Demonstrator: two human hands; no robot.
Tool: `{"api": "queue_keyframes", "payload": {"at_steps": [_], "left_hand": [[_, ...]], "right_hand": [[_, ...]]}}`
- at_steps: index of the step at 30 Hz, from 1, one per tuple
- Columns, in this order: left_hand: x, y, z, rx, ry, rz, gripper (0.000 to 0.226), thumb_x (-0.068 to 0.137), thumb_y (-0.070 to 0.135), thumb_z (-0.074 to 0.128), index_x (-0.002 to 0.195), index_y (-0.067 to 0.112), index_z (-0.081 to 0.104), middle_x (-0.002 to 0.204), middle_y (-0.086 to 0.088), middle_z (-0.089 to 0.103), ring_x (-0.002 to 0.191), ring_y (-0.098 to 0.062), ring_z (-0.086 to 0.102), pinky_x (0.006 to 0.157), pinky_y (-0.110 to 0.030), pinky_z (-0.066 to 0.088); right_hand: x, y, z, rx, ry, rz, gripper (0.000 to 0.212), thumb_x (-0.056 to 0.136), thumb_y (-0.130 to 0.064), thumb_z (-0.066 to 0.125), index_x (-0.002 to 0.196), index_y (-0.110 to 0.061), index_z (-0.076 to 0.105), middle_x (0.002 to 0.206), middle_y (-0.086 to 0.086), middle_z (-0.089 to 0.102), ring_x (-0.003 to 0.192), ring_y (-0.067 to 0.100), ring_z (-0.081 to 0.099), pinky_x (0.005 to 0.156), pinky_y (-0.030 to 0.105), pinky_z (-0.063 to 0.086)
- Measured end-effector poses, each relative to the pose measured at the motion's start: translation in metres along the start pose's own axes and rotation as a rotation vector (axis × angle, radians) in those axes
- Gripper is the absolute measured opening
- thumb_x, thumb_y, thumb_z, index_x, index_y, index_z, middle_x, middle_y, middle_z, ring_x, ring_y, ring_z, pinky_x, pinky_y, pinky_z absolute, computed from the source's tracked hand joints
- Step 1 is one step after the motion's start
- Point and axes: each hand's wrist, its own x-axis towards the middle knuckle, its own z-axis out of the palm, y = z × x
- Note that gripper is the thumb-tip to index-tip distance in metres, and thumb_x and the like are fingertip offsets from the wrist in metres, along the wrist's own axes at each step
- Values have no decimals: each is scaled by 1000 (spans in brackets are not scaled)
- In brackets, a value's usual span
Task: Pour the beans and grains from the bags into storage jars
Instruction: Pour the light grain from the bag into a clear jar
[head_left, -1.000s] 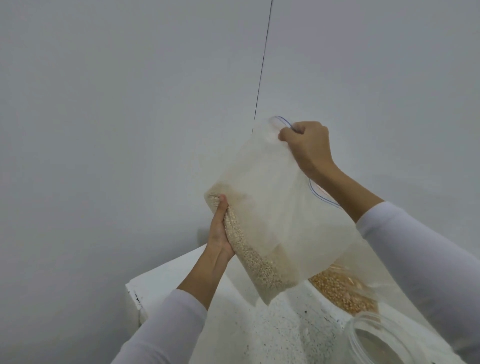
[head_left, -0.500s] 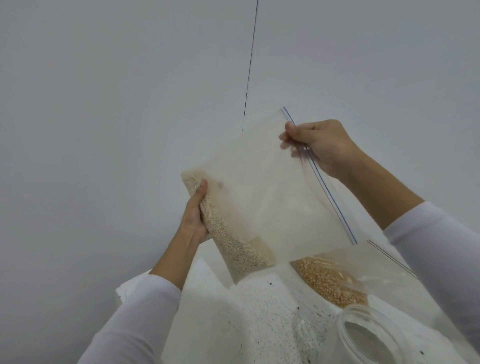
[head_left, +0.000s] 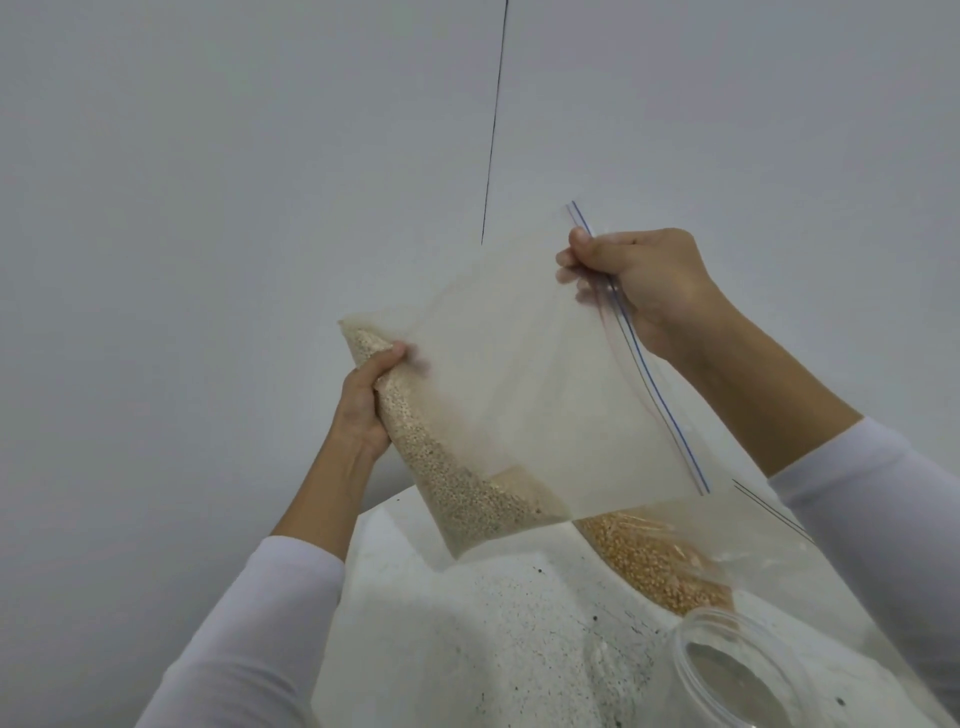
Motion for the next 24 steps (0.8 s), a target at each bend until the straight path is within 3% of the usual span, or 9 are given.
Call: {"api": "queue_keyframes", "payload": {"at_steps": [5,8,13,15,18,20,24], "left_hand": [[-1,1,4,-27,18,-28,12,89,18,58,84,11,67,86,-6,66,77,-20,64,83,-36,54],[1,2,5,-76,32,-38,12,89,20,59,82,14,66,87,-4,66,75,-18,65,76,-31,56],[1,4,9,-5,91,-32,13,87,20,65,91,8,68,95,-10,67,83,-23,64,89,-40,52],[1,6,10,30,104,-6,12,87,18,66,86,7,70,91,-10,69,79,-23,65,85,-39,54],[2,8,15,83,133,54,18,86,16,67,70,10,73,70,-4,71,63,-17,67,67,-31,57],[1,9,20,108,142,92,15,87,15,66,74,9,69,62,0,69,55,-13,66,56,-25,56],[2,10,26,85,92,81,38,91,16,61,54,13,73,59,0,69,52,-12,65,53,-22,55]], "right_hand": [[-4,-5,2,18,9,14,20,89,-13,65,72,-2,65,59,-3,68,61,14,59,58,18,53],[-6,-6,3,9,11,9,20,89,-13,65,72,-2,65,59,-3,68,62,15,58,58,19,53],[-9,-7,-6,-57,2,13,19,88,-13,66,73,-1,67,63,1,69,57,15,55,57,20,53],[-11,-8,-10,-87,-3,12,18,88,-11,66,75,1,67,65,3,69,56,15,55,58,20,54],[-17,-12,-16,-145,-19,-15,14,86,-9,67,77,2,68,73,10,69,60,17,58,63,23,57],[-20,-15,-21,-179,-34,-34,12,85,-8,68,78,3,68,76,12,69,59,15,60,66,24,58],[-26,-21,-31,-194,-22,-21,14,84,-6,68,82,8,67,77,14,69,60,16,61,66,24,58]]}}
